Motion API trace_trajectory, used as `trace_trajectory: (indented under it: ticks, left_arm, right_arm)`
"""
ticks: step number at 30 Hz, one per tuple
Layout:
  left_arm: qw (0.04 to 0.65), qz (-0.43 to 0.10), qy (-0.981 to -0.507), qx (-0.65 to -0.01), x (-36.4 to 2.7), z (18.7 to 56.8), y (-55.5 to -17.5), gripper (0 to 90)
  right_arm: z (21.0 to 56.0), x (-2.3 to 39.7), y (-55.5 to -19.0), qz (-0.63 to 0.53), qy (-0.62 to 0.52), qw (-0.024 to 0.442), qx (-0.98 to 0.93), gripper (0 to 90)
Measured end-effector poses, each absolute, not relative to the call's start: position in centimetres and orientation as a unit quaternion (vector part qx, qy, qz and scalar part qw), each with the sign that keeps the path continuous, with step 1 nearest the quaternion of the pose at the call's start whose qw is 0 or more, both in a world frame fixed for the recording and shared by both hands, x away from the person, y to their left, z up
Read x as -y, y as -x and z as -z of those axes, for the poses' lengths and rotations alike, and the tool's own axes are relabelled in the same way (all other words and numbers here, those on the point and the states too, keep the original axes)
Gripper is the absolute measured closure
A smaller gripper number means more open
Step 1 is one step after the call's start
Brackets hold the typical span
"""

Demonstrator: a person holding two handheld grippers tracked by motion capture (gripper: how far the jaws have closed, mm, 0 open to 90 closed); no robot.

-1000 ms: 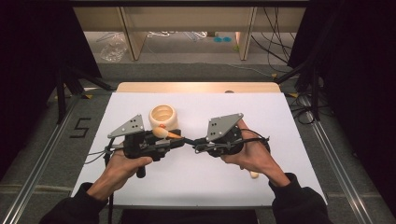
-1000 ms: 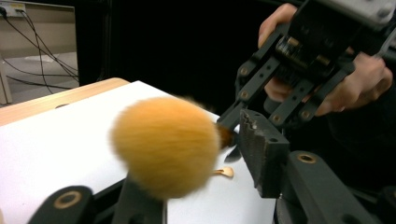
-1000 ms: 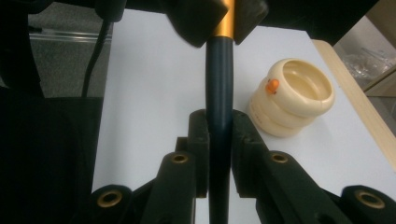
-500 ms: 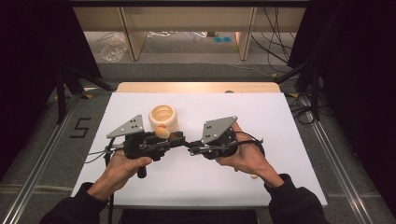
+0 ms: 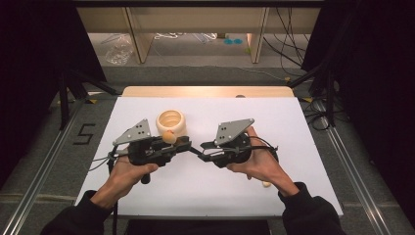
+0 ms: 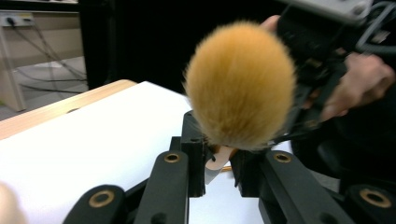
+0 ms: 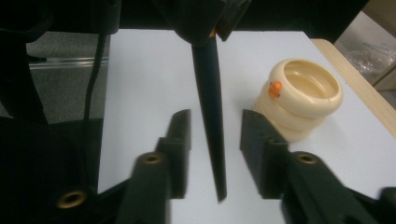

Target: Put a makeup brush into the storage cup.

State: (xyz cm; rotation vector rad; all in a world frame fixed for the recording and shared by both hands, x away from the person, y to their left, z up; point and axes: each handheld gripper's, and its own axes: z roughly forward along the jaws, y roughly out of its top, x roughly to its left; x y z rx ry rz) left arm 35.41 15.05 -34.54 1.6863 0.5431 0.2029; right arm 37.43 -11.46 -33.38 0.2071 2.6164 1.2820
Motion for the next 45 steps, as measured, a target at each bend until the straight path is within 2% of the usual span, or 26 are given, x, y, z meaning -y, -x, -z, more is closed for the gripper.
trace_trajectory:
  ticks: [5, 20, 27, 41, 45]
  left_arm:
    - [0.600, -0.120, -0.748, -0.256, -15.9, 34.8, -36.3, 77.2]
    - [0.543, -0.185, -0.762, -0.301, -18.3, 34.6, -38.3, 77.2]
    - [0.528, -0.200, -0.764, -0.312, -18.9, 34.6, -39.2, 77.2]
    - [0.527, -0.213, -0.754, -0.328, -19.6, 34.2, -40.7, 77.2]
    - [0.527, -0.214, -0.752, -0.334, -19.8, 34.1, -41.3, 77.1]
  right_arm:
    - [33.5, 12.2, -37.7, -0.439, -0.102, 0.122, -0.884, 47.7]
    - [35.3, 14.5, -38.2, -0.449, -0.179, 0.136, -0.865, 30.0]
    - [36.1, 15.5, -37.9, -0.464, -0.211, 0.143, -0.848, 26.2]
    - [37.5, 17.9, -37.1, -0.535, -0.258, 0.164, -0.788, 26.1]
    - [38.0, 18.4, -36.6, -0.535, -0.270, 0.161, -0.784, 23.0]
